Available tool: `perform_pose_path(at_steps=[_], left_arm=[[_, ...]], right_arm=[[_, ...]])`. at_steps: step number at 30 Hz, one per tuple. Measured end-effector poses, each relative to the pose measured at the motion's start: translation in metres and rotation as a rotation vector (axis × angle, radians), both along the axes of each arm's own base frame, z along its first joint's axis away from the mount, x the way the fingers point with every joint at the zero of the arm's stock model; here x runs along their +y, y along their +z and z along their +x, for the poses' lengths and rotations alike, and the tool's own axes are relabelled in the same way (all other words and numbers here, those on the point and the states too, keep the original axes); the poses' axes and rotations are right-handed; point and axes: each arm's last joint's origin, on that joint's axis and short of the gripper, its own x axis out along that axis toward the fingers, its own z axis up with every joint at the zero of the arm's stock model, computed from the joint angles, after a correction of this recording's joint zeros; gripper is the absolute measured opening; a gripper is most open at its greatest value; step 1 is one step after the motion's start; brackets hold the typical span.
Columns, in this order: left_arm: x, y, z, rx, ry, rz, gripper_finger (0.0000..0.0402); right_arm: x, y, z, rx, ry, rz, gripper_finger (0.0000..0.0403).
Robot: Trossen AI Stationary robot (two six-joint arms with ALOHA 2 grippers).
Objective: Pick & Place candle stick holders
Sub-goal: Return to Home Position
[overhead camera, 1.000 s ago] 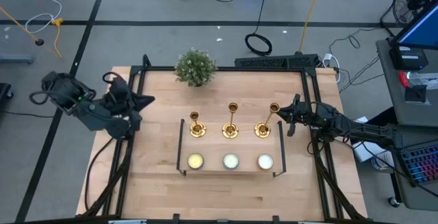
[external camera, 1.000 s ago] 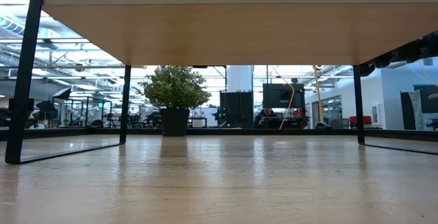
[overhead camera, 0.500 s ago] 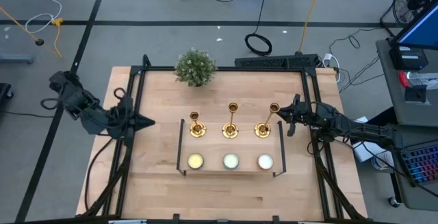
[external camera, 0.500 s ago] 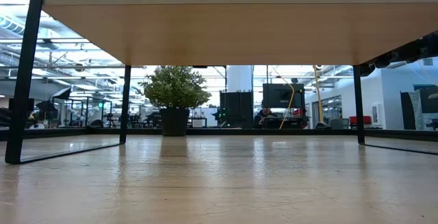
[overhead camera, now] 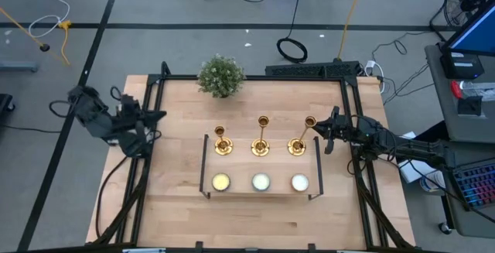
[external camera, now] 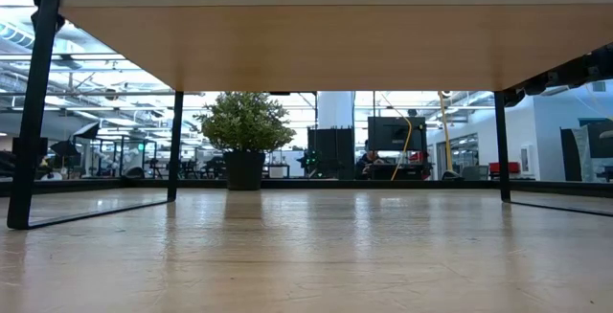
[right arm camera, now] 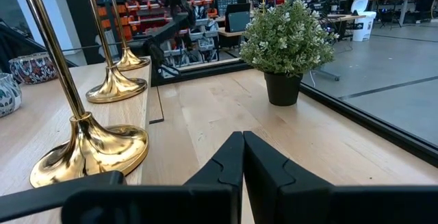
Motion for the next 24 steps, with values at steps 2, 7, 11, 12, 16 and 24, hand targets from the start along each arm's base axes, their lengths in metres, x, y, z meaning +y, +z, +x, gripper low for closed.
perform_pose_path(at_steps=[2, 7, 11, 12, 16, 24], left_arm=[[0.005, -0.003, -0.006, -0.019, -0.008, -0.005, 0.0], [0.005, -0.007, -0.008, -0.051, -0.111, -0.011, 0.0], [-0.008, -0.016, 0.004, -0.1, -0.227, -0.024, 0.0], [-0.013, -0.02, 0.008, -0.116, -0.26, -0.028, 0.0], [-0.03, -0.042, 0.025, -0.197, -0.375, -0.025, 0.0], [-0.04, -0.072, 0.04, -0.327, -0.395, 0.013, 0.0]], right_arm=[[0.0, 0.0, 0.0, 0.0, 0.0, 0.0, 0.0004], [0.0, 0.0, 0.0, 0.0, 0.0, 0.0, 0.0004], [0.0, 0.0, 0.0, 0.0, 0.0, 0.0, 0.0004], [0.0, 0.0, 0.0, 0.0, 0.0, 0.0, 0.0004], [0.0, 0.0, 0.0, 0.0, 0.0, 0.0, 0.0004], [0.0, 0.0, 0.0, 0.0, 0.0, 0.0, 0.0004]])
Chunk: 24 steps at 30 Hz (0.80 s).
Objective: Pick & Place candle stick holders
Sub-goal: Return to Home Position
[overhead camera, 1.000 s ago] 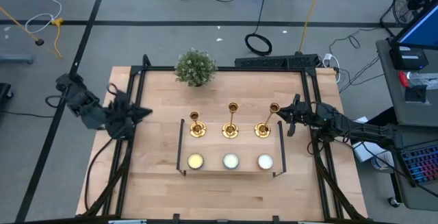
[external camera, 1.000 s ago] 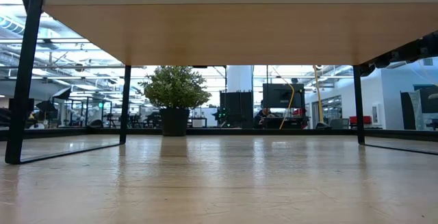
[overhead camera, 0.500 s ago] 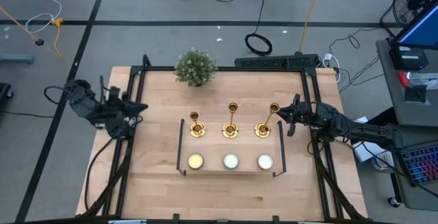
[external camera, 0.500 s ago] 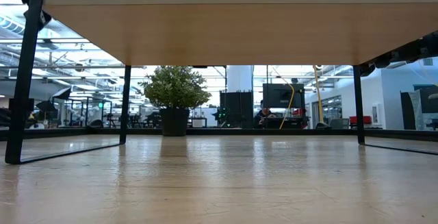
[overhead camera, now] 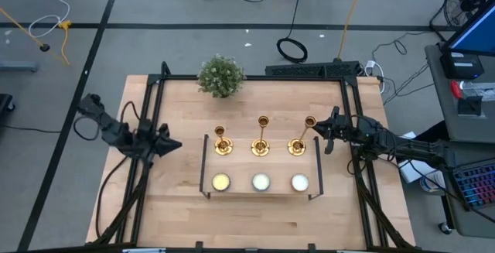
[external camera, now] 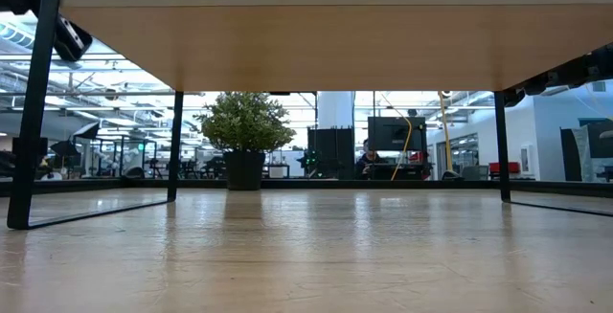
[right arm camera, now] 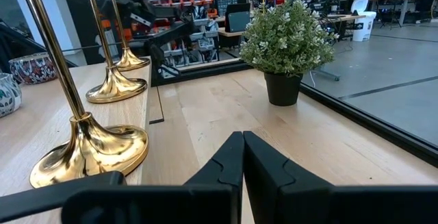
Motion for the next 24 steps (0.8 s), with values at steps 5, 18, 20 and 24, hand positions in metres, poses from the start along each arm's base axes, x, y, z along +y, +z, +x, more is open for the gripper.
perform_pose_path(at_steps=[5, 18, 20, 24], left_arm=[[0.006, -0.006, 0.004, -0.007, 0.035, -0.014, 0.0], [0.03, -0.014, 0.014, 0.058, 0.131, 0.066, 0.0001], [0.031, -0.018, 0.015, 0.099, 0.137, 0.148, 0.0004], [0.034, -0.024, 0.015, 0.177, 0.187, 0.346, 0.0005]], right_arm=[[0.0, 0.0, 0.0, 0.0, 0.0, 0.0, 0.0004], [0.0, 0.0, 0.0, 0.0, 0.0, 0.0, 0.0004], [0.0, 0.0, 0.0, 0.0, 0.0, 0.0, 0.0004], [0.0, 0.0, 0.0, 0.0, 0.0, 0.0, 0.0004]])
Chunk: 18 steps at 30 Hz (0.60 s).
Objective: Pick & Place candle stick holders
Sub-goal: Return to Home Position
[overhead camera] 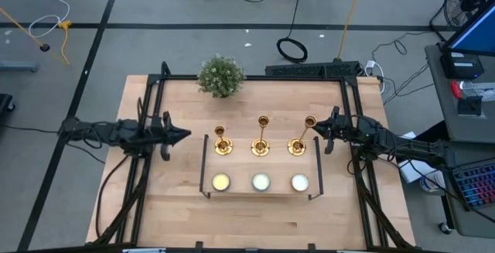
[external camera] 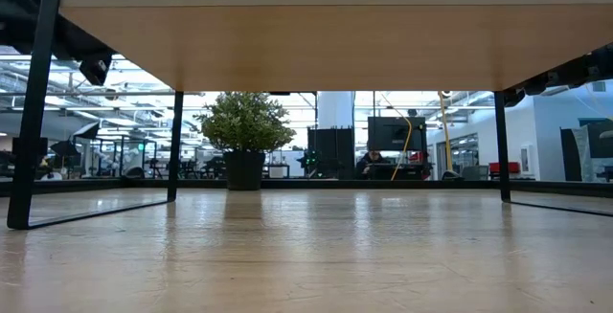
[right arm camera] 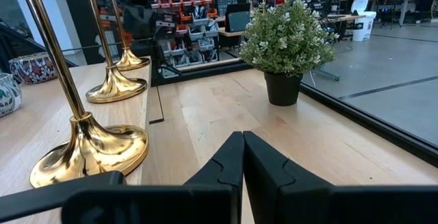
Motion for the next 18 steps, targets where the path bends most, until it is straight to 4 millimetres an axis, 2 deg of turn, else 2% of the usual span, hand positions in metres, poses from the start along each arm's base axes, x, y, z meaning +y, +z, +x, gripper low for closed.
perform_pose_path(at_steps=[4, 10, 18], left_arm=[[0.002, -0.002, 0.0, 0.034, 0.024, 0.067, 0.0003], [0.003, -0.013, 0.0, 0.131, -0.057, 0.004, 0.0002], [0.007, -0.015, -0.001, 0.153, -0.013, -0.026, 0.0004]], right_arm=[[0.0, 0.0, 0.0, 0.0, 0.0, 0.0, 0.0004], [0.0, 0.0, 0.0, 0.0, 0.0, 0.0, 0.0004], [0.0, 0.0, 0.0, 0.0, 0.0, 0.0, 0.0004]])
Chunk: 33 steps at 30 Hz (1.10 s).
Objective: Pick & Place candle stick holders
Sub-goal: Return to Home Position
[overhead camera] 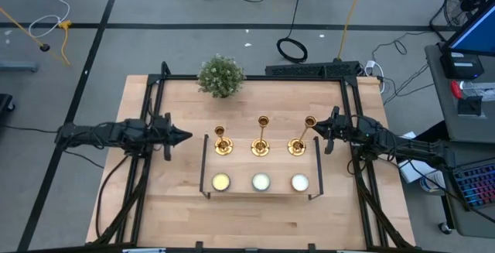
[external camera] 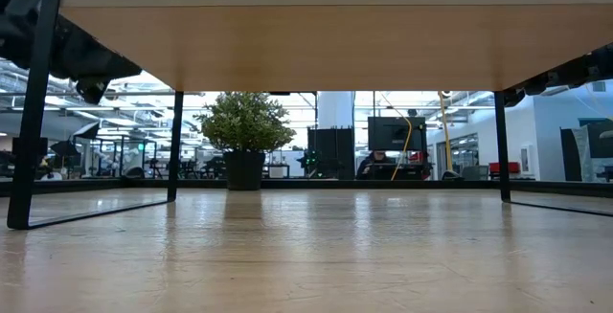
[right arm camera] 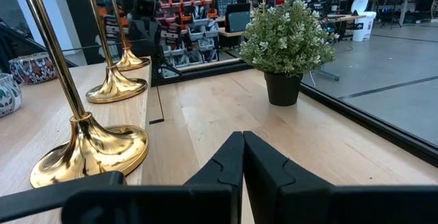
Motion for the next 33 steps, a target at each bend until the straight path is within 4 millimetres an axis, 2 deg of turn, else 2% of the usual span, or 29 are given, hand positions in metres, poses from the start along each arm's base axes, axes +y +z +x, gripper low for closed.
perform_pose_path(at_steps=[6, 26, 33], left_arm=[[0.001, -0.014, -0.004, 0.144, 0.024, -0.058, 0.0004], [0.002, -0.03, 0.002, 0.291, 0.07, -0.048, 0.0012], [0.001, -0.021, 0.006, 0.194, 0.039, -0.013, 0.0008]], right_arm=[[0.0, 0.0, 0.0, 0.0, 0.0, 0.0, 0.0004], [0.0, 0.0, 0.0, 0.0, 0.0, 0.0, 0.0004], [0.0, 0.0, 0.0, 0.0, 0.0, 0.0, 0.0004]])
